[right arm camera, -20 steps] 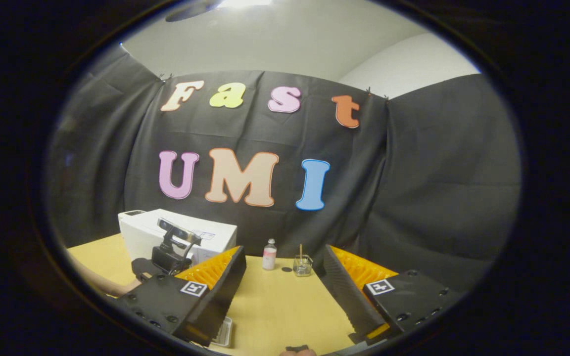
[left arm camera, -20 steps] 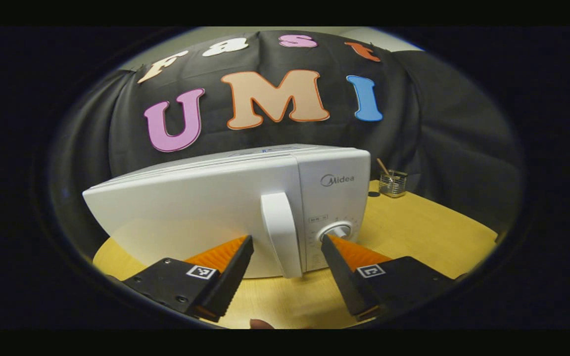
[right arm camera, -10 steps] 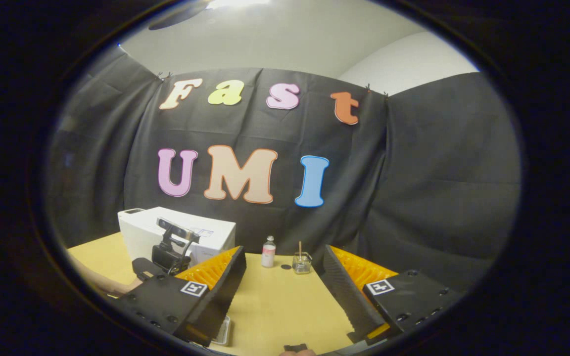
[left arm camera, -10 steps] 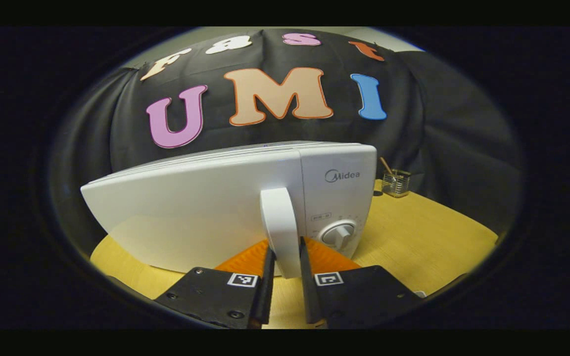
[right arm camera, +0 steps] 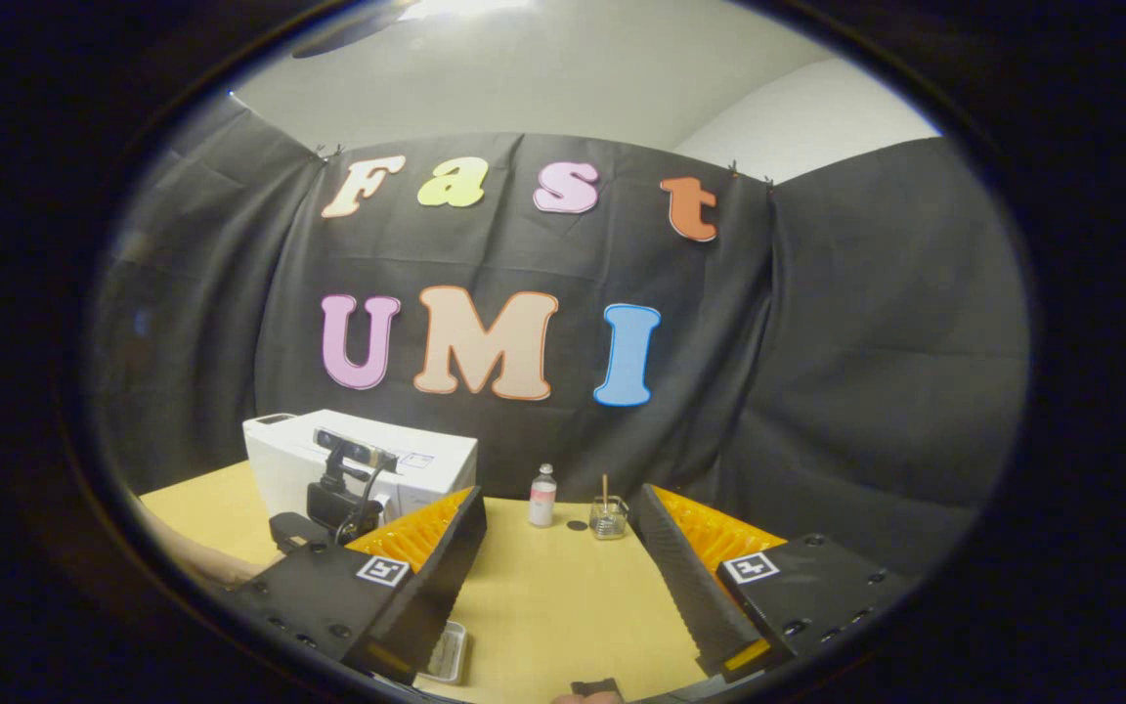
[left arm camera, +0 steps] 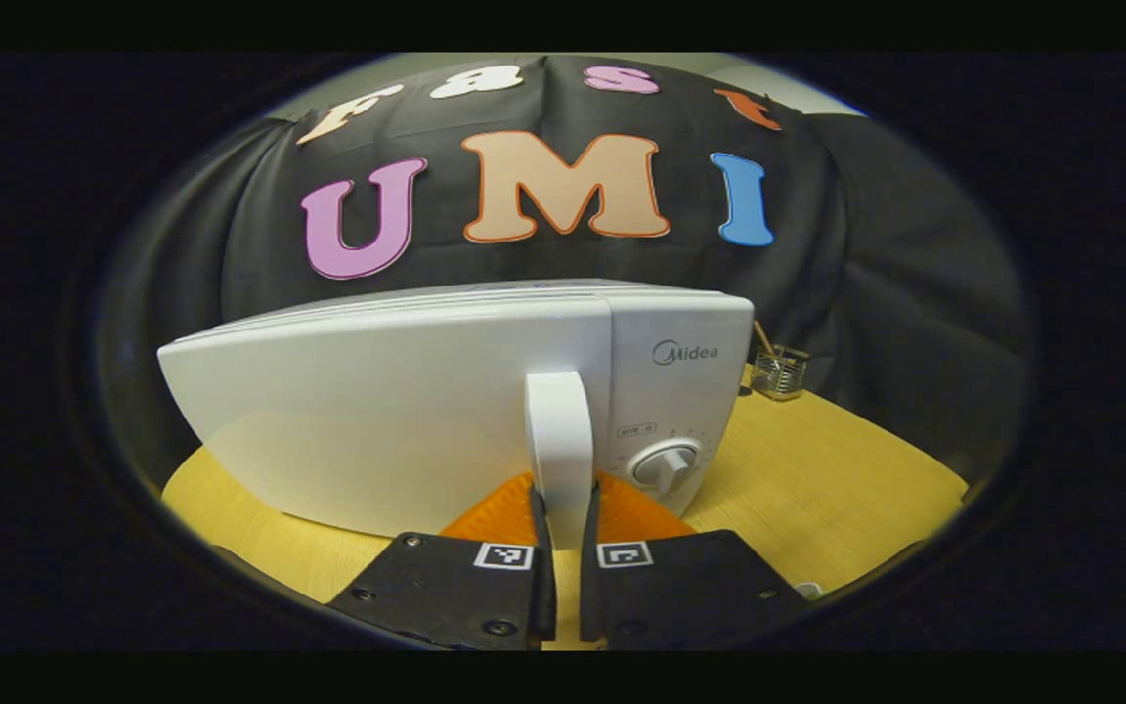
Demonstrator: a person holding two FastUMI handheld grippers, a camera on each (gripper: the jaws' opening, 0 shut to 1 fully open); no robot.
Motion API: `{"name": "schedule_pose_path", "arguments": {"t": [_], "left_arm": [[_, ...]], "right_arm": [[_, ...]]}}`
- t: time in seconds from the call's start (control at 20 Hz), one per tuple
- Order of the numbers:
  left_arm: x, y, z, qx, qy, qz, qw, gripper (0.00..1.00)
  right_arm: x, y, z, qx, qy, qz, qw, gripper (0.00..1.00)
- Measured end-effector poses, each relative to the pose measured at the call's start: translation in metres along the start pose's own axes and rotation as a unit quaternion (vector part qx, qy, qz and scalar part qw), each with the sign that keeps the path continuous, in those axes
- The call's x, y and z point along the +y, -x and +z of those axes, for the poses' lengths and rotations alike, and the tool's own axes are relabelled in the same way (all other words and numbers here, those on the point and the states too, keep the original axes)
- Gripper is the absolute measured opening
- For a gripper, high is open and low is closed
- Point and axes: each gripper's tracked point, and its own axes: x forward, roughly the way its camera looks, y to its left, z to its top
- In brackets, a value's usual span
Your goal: Open the microwave oven with the left hand, put the food in, and close the microwave oven.
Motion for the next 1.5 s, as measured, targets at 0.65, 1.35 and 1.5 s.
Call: {"name": "schedule_pose_path", "arguments": {"t": [0.65,1.35,1.5], "left_arm": [[-0.001,0.013,-0.014,0.048,0.019,-0.024,0.998,0.05],[0.05,0.169,-0.06,0.03,0.026,-0.036,0.999,0.07],[0.068,0.191,-0.07,0.036,0.036,-0.025,0.998,0.04]], "right_arm": [[-0.002,-0.008,0.003,-0.009,-0.01,-0.006,1.0,1.0],[0.062,-0.006,-0.014,0.0,-0.024,0.055,0.998,0.97],[0.084,-0.001,-0.025,0.006,-0.024,0.07,0.997,0.97]]}}
